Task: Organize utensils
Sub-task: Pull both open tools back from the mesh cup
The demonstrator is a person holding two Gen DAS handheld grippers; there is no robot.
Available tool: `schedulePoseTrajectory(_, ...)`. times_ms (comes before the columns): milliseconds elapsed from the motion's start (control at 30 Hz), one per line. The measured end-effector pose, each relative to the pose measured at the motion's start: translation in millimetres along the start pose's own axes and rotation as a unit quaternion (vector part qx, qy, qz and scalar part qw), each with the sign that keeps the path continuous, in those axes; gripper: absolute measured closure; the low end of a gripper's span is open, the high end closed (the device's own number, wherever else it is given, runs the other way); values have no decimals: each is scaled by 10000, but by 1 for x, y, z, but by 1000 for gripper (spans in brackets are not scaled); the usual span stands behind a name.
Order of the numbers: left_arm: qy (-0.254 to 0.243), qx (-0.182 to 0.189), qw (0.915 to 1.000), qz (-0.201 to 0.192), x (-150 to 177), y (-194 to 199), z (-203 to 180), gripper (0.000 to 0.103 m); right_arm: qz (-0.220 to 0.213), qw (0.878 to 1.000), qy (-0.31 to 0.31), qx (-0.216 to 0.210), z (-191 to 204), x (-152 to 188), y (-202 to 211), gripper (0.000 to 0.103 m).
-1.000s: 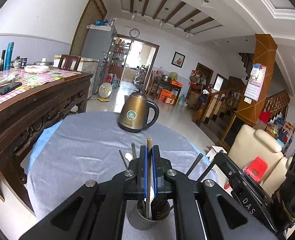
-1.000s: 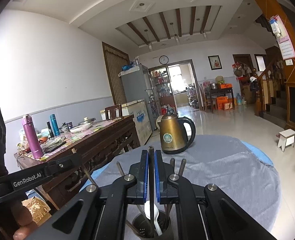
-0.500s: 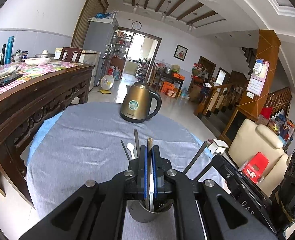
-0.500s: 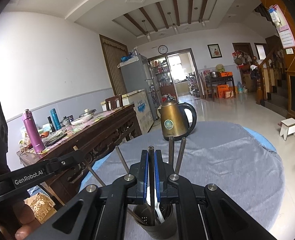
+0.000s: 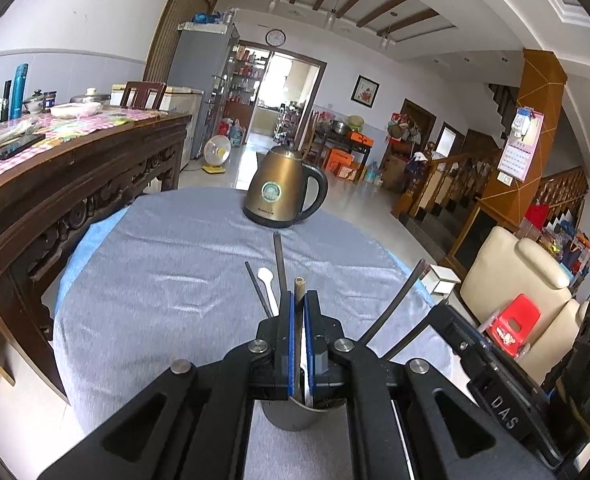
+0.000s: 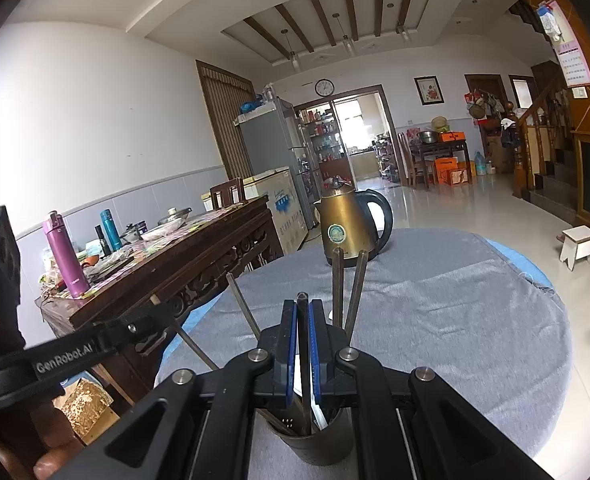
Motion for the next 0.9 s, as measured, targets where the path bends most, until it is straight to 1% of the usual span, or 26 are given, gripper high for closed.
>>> schedulePoseTrajectory(133, 24, -29, 10000, 92, 6, -3, 3, 98, 4, 10000, -41, -21, -1, 1, 2, 96)
schedulePoseTrajectory(300, 31, -8, 9999, 111, 7, -2, 5, 98, 20, 10000, -73, -47, -2, 1, 2, 95)
schedulePoseTrajectory(500, 33, 126, 9997, 218, 6, -2, 1, 98, 106, 9995, -247, -135, -5, 1, -1, 95)
schedulePoseTrajectory(533, 46, 143, 9996, 221, 6, -1, 1, 95, 82, 9995, -274, -136, -7, 0, 0, 95)
schedulePoseTrajectory(600, 50, 200, 9997, 146, 2, 4, 0, 81, -60, 9992, -368, -120, -12, -5, 6, 93)
schedulePoseTrajectory(633, 45, 204, 9998, 70, -1, 7, 0, 67, -121, 9990, -419, -130, -14, -8, 9, 88)
schedulePoseTrajectory(667, 33, 203, 9998, -9, -3, 10, -1, 56, -201, 9986, -475, -130, -17, -11, 13, 78)
schedulePoseTrajectory(700, 6, 193, 9997, -127, -7, 15, -1, 53, -316, 9980, -537, -78, -22, -16, 18, 72)
schedulePoseTrajectory(733, -22, 188, 9996, -195, -10, 17, -2, 52, -394, 9976, -570, -18, -26, -19, 22, 58)
schedulePoseTrajectory(767, -59, 173, 9995, -255, -12, 20, -2, 51, -489, 9970, -603, 68, -32, -22, 27, 48)
schedulePoseTrajectory(800, -88, 141, 9994, -300, -14, 21, -2, 49, -582, 9962, -629, 160, -36, -24, 31, 47)
schedulePoseTrajectory(833, -88, 116, 9993, -333, -16, 23, -1, 44, -642, 9955, -646, 249, -41, -26, 34, 47)
schedulePoseTrajectory(900, -48, 97, 9993, -361, -18, 24, 1, 42, -657, 9947, -700, 369, -50, -27, 36, 47)
Point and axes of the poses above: each gripper's, at about its wrist camera, not at the fingertips, and y roughly against the way its jaws point, z to its left, x to its underside, the point moved 10 cm from there along -y, roughly the way its jaws point, and after that the axes turned 12 degrees about y, right-handed, at the moved point
